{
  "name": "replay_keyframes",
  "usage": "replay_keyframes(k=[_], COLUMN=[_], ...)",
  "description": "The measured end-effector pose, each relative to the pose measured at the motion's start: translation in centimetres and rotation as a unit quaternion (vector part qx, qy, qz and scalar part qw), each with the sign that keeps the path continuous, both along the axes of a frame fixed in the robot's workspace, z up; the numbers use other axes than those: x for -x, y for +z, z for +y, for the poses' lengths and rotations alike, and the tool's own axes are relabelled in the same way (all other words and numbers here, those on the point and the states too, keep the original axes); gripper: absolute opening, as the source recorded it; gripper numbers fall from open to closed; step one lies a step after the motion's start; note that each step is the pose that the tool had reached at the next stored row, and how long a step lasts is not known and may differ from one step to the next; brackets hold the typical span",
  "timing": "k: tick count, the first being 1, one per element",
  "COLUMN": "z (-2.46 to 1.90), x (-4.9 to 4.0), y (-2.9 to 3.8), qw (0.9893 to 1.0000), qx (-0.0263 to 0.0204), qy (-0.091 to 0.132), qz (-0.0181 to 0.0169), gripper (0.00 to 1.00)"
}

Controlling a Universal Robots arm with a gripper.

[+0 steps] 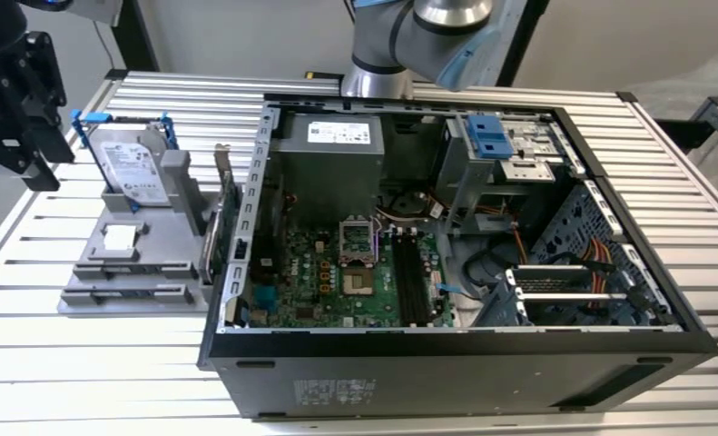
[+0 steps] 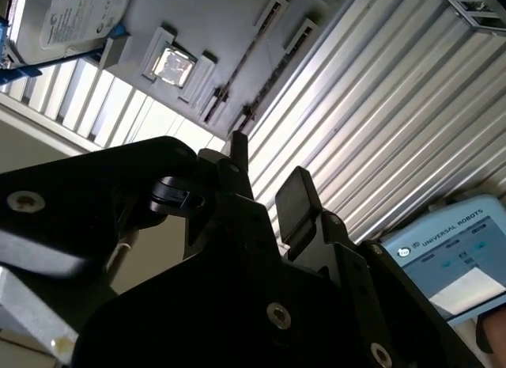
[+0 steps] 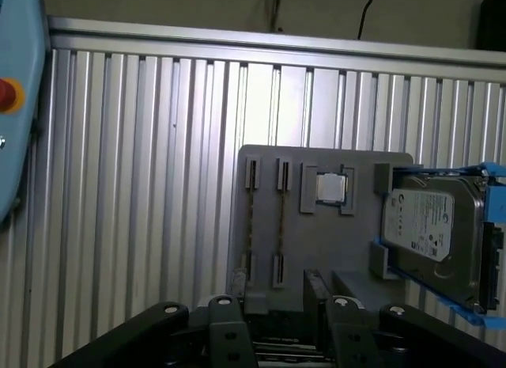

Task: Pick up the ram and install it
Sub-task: 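Pick up the ram and move it above insertion slot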

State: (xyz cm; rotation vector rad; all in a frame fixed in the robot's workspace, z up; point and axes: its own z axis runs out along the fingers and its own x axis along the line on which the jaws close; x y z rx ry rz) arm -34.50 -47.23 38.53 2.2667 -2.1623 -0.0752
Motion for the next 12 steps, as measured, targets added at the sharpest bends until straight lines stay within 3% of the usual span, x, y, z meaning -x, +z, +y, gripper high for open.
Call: replay_keyframes(k=[12], z=[0.01], x=[0.00], y=[-0.89], qw=[0.9999], qx=[0.0003], qy=[-0.011], qz=[0.0000], gripper=[0.00])
